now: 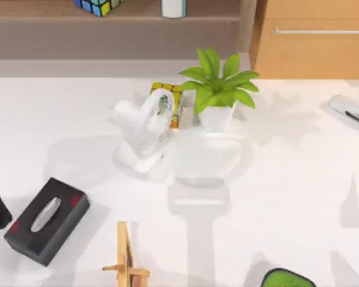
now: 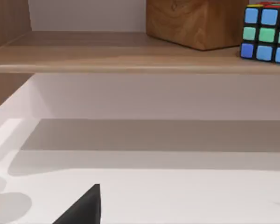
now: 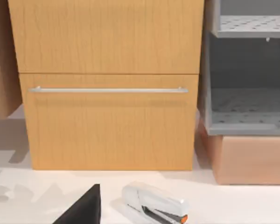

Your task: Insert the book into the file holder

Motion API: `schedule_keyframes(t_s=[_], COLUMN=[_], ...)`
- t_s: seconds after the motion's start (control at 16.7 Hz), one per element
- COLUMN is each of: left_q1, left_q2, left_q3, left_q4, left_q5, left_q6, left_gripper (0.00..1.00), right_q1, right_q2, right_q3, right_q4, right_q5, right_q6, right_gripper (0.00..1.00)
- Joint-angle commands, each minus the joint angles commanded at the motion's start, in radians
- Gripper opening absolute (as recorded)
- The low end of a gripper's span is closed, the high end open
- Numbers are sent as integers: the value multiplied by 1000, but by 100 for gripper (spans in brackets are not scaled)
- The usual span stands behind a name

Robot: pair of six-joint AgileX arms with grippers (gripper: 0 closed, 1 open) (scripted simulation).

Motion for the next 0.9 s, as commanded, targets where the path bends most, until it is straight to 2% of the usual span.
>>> schedule_keyframes(t_s=[0.18, 0.42, 0.66, 0.9], left_q1=[0, 0, 0, 0], left_q2=[0, 0, 0, 0], left_q3=[0, 0, 0, 0], left_q4=[0, 0, 0, 0], left_q5=[0, 0, 0, 0], left_q6=[0, 0, 0, 0], left_gripper=[100, 100, 100, 100], right_q1=[8, 107, 264, 430], right_q2=[10, 153, 464, 920], right_q3=[10, 133, 353, 657], right_q4=[5, 65, 163, 276], right_q5=[7, 98, 245, 404], right_q6=[3, 39, 93, 126], right_gripper=[100, 100, 100, 100])
